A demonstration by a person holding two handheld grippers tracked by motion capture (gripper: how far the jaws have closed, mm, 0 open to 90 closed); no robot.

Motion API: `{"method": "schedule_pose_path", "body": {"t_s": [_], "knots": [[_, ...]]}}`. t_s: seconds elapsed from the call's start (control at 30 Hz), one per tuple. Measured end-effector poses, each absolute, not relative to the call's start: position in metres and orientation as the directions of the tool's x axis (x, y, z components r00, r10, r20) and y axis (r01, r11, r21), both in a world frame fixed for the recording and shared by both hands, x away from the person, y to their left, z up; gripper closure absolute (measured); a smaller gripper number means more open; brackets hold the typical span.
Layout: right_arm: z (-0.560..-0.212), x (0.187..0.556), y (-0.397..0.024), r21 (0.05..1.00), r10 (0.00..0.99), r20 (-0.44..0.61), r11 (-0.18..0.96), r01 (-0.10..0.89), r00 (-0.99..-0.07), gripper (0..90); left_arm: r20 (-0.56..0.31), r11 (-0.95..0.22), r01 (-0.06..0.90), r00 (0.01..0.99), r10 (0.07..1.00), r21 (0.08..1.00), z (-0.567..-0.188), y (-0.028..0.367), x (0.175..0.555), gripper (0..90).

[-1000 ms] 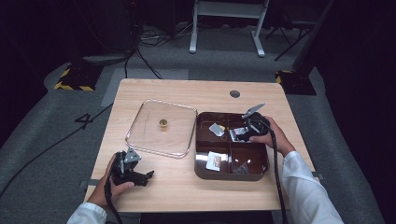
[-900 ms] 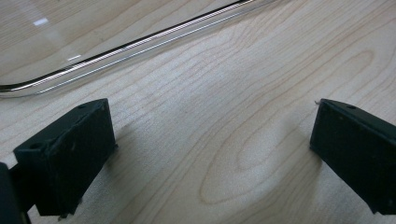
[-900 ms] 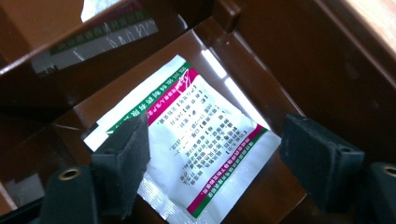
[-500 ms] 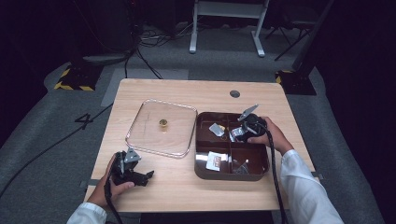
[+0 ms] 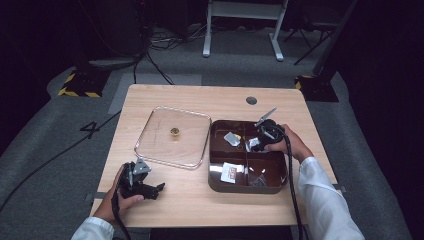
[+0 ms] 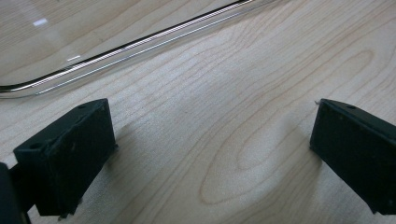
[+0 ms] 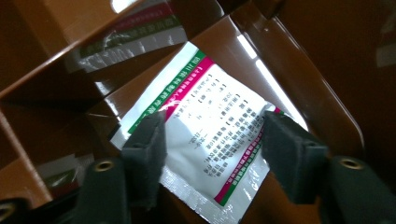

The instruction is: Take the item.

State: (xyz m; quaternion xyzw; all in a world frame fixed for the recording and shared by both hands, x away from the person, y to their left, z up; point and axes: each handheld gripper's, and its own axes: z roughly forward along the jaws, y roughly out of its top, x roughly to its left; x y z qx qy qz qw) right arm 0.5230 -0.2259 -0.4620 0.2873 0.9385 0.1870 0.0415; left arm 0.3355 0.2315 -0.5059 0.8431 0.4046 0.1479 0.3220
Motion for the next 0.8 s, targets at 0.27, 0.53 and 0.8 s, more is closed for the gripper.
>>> {"method": "schedule_pose_path", "body": {"t_s": [0.27,0.53,0.8], "knots": [[-0.461,0.516,-0.225,0.423,0.51,0.031,0.773,0.473,-0.86,68.7,-0.011,-0.466,0.587,0.629,0.777,0.663,-0.506,0.231,0.336,0.1],[-0.46,0.512,-0.226,0.446,0.502,0.007,0.772,0.452,-0.865,79.1,-0.011,-0.465,0.587,0.629,0.777,0.663,-0.506,0.231,0.336,0.1],[-0.456,0.507,-0.228,0.486,0.504,-0.045,0.765,0.422,-0.863,84.4,-0.011,-0.465,0.587,0.629,0.778,0.663,-0.506,0.231,0.336,0.1]]}}
